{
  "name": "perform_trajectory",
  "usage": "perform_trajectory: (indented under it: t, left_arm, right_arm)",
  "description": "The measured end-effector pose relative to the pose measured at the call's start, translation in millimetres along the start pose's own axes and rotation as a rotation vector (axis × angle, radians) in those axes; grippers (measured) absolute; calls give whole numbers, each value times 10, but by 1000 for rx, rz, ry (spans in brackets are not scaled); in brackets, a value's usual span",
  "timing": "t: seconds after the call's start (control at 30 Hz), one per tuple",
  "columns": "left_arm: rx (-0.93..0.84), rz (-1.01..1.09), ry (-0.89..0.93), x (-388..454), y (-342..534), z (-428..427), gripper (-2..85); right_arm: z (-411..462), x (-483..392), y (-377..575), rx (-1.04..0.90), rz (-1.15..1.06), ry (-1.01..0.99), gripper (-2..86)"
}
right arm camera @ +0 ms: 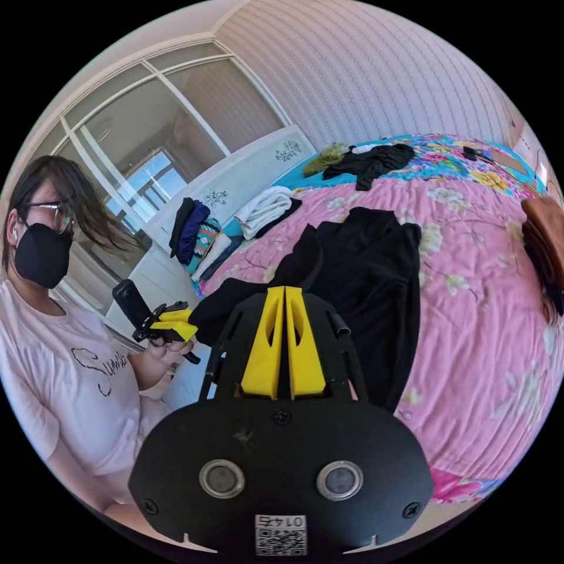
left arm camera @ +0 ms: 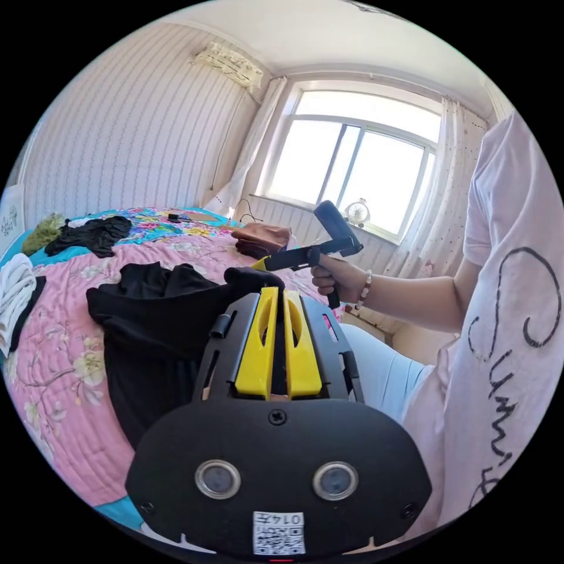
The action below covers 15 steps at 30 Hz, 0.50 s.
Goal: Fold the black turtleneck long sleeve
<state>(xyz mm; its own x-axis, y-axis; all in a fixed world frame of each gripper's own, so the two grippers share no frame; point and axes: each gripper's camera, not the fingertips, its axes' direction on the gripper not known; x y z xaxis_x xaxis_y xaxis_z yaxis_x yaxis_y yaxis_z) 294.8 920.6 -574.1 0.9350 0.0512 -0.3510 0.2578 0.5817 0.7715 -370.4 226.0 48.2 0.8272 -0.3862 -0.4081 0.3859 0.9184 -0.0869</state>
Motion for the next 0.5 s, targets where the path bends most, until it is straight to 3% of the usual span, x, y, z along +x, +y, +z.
perform_trajectory:
  t: [0.27, 0.5]
  left_arm:
    - [-266, 45, 95, 112, 99, 1306, -3]
    - [-345, 98, 199, 116, 168, 1804, 24]
  right_arm:
    - [-111, 1069, 1137, -100, 242, 90, -2]
    - [-333, 1524, 1704, -79, 391, 125, 2]
